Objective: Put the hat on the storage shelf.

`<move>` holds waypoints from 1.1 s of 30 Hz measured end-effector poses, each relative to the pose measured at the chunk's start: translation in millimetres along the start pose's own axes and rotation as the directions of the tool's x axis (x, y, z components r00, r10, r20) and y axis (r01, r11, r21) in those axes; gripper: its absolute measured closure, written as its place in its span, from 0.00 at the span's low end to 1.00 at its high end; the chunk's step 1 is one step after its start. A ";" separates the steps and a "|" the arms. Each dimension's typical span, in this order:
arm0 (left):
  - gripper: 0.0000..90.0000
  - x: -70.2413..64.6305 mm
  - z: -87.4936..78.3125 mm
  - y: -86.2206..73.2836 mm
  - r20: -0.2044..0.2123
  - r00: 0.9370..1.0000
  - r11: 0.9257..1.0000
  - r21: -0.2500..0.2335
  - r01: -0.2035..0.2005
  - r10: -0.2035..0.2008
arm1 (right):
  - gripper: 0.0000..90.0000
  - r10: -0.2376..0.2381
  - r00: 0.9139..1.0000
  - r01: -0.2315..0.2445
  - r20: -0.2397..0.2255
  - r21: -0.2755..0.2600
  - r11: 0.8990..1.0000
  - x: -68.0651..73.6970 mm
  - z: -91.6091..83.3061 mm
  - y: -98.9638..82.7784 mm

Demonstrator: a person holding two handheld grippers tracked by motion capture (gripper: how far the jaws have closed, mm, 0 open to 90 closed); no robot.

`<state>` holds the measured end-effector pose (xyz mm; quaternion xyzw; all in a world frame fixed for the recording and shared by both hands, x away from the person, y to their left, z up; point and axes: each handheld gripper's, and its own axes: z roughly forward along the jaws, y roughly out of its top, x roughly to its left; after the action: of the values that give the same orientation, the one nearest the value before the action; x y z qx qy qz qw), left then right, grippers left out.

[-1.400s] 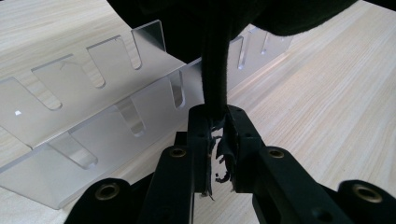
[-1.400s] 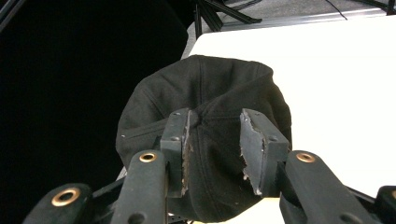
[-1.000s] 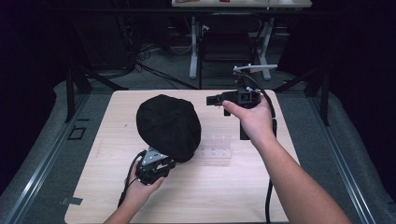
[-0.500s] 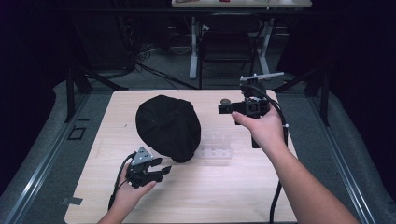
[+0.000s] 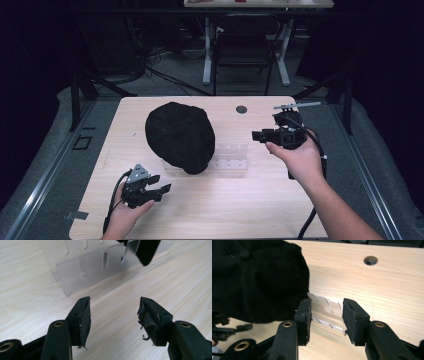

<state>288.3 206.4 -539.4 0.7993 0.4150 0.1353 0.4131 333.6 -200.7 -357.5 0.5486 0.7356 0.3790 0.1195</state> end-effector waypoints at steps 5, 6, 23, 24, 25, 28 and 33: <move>0.48 6.2 1.6 -7.8 -0.008 1.000 1.000 -0.007 0.025 -0.025 | 0.66 0.017 1.000 -0.017 0.009 0.015 1.000 -10.3 3.8 -25.9; 0.48 7.4 1.9 -9.2 -0.011 1.000 1.000 0.001 0.019 -0.019 | 0.66 0.005 1.000 -0.005 0.020 0.009 1.000 -11.4 4.1 -30.0; 0.48 7.9 6.3 -15.8 -0.031 0.999 1.000 0.005 -0.013 0.013 | 0.67 -0.041 0.987 0.044 0.153 -0.021 0.999 -28.0 22.7 -111.5; 0.48 8.2 6.1 -15.8 -0.028 1.000 1.000 0.010 -0.013 0.013 | 0.67 -0.040 0.986 0.044 0.159 -0.020 0.999 -29.8 24.5 -116.3; 0.48 8.3 6.4 -16.2 -0.029 1.000 1.000 0.009 -0.010 0.010 | 0.67 -0.039 0.986 0.042 0.160 -0.018 0.999 -31.7 25.3 -120.2; 0.48 8.7 7.2 -17.1 -0.030 0.999 1.000 0.011 -0.011 0.012 | 0.67 -0.026 0.985 0.029 0.172 -0.017 0.999 -36.2 29.0 -132.3; 0.48 9.5 7.6 -17.7 -0.033 0.999 1.000 0.014 -0.014 0.014 | 0.67 -0.015 0.983 0.020 0.183 -0.025 0.999 -41.8 35.1 -153.1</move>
<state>288.7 215.2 -559.0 0.8027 0.4172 0.1485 0.3995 260.2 -240.2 -497.0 0.5728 0.7213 0.3359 0.1970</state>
